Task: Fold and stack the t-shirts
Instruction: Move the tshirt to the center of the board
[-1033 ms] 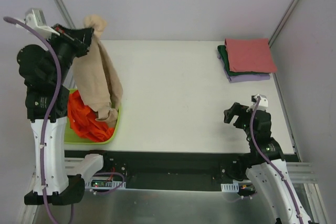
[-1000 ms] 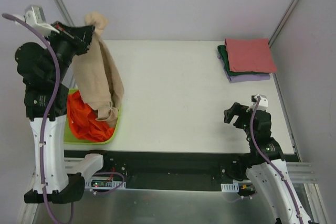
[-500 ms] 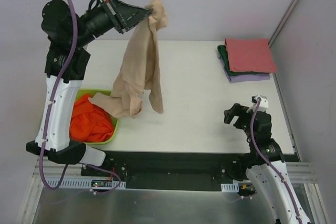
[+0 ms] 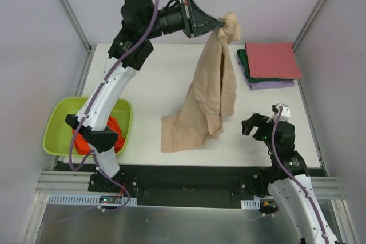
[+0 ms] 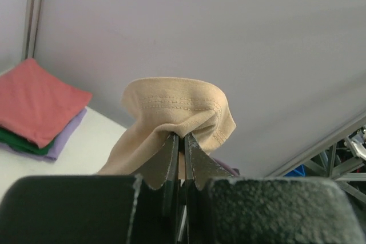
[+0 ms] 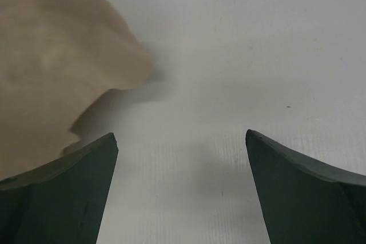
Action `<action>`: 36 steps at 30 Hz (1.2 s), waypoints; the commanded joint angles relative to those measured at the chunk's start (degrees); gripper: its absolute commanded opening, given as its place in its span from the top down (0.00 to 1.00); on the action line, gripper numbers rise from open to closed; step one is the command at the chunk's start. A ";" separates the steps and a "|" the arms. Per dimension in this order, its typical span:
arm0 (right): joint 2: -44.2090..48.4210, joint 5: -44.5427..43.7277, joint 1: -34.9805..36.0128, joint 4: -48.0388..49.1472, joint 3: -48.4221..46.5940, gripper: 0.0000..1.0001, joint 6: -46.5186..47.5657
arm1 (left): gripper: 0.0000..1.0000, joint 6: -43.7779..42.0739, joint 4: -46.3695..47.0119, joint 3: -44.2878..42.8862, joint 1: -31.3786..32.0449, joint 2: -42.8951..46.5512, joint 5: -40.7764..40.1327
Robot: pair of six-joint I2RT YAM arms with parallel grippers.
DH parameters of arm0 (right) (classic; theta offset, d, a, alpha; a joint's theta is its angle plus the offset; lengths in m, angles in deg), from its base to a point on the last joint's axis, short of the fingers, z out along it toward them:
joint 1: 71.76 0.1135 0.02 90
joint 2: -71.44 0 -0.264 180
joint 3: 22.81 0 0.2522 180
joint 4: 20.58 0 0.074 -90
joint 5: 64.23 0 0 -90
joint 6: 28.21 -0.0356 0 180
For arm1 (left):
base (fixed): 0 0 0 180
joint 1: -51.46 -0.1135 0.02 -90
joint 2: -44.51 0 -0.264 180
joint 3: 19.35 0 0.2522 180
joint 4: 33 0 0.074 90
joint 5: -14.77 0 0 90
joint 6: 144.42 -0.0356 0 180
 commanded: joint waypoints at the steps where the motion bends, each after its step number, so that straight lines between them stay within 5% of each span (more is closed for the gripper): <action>1: -0.88 1.57 -0.12 2.70 0.00 0.04 0.33 | 1.00 -7.98 4.22 12.02 1.01 9.72 -7.24; 9: -4.48 1.31 -0.12 1.82 -0.08 0.04 -1.68 | 1.00 -18.20 4.04 63.52 0.83 29.85 -41.43; 16: -15.81 3.34 -0.03 -5.20 -4.65 0.04 -5.81 | 1.00 -10.38 3.78 90.26 0.66 36.46 -47.07; 22: -22.41 -2.30 -0.12 -10.40 -6.06 0.01 -12.92 | 1.00 -7.13 4.04 99.25 0.66 41.21 -49.63; 29: -22.77 -4.74 -0.56 -10.40 -3.60 0.20 -22.07 | 1.00 -4.75 6.50 103.38 0.66 44.37 -48.85; 36: -22.68 -4.05 -2.93 -8.12 -1.06 0.23 -29.01 | 1.00 -3.87 7.73 104.35 0.66 44.46 -46.47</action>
